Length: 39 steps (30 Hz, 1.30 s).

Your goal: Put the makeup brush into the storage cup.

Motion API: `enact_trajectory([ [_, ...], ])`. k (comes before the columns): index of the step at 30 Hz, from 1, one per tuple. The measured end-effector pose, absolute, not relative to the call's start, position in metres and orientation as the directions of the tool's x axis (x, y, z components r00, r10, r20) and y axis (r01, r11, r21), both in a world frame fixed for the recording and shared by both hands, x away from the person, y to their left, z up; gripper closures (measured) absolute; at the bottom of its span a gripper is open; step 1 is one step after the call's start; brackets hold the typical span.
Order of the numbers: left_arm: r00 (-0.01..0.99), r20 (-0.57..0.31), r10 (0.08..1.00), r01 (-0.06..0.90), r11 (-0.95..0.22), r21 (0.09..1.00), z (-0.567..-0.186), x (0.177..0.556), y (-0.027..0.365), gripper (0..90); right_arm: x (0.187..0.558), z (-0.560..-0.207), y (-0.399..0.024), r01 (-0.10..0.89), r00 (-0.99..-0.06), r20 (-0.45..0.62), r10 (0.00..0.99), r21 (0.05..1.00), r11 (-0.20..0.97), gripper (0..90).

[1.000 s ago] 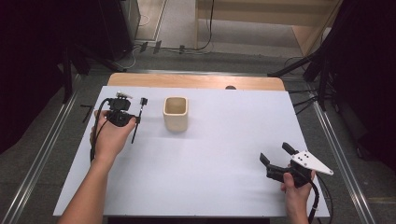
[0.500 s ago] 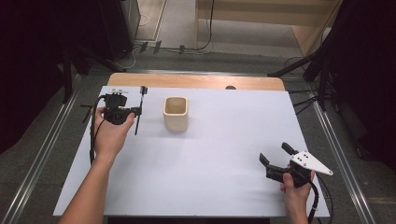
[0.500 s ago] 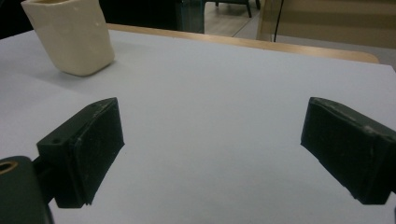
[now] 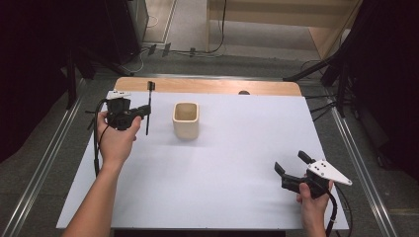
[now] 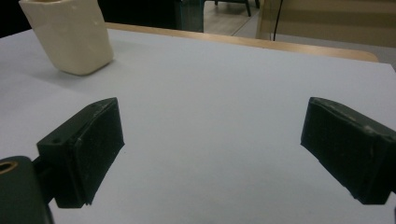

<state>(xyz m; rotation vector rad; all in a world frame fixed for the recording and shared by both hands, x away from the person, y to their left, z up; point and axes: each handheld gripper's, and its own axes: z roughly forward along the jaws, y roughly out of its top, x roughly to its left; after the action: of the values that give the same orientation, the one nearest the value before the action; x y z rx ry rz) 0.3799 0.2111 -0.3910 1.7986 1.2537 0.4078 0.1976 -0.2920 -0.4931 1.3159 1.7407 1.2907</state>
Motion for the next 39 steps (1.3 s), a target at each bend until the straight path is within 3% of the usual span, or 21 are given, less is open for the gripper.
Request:
enact_trajectory([
  [14, 0.518, -0.251, 0.818, 0.486, -0.04, 0.873, -0.3885, 0.378, 0.2094, 86.9, 0.1978, -0.4935, -0.2923, 0.363, -0.328, 0.093, 0.94, 0.931, 0.035, 6.5],
  [39, 0.624, -0.233, 0.745, 0.273, 0.072, 0.959, -0.3851, 0.3747, 0.2028, 86.8, 0.1979, -0.494, -0.2923, 0.361, -0.329, 0.095, 0.939, 0.932, 0.033, 6.5],
])
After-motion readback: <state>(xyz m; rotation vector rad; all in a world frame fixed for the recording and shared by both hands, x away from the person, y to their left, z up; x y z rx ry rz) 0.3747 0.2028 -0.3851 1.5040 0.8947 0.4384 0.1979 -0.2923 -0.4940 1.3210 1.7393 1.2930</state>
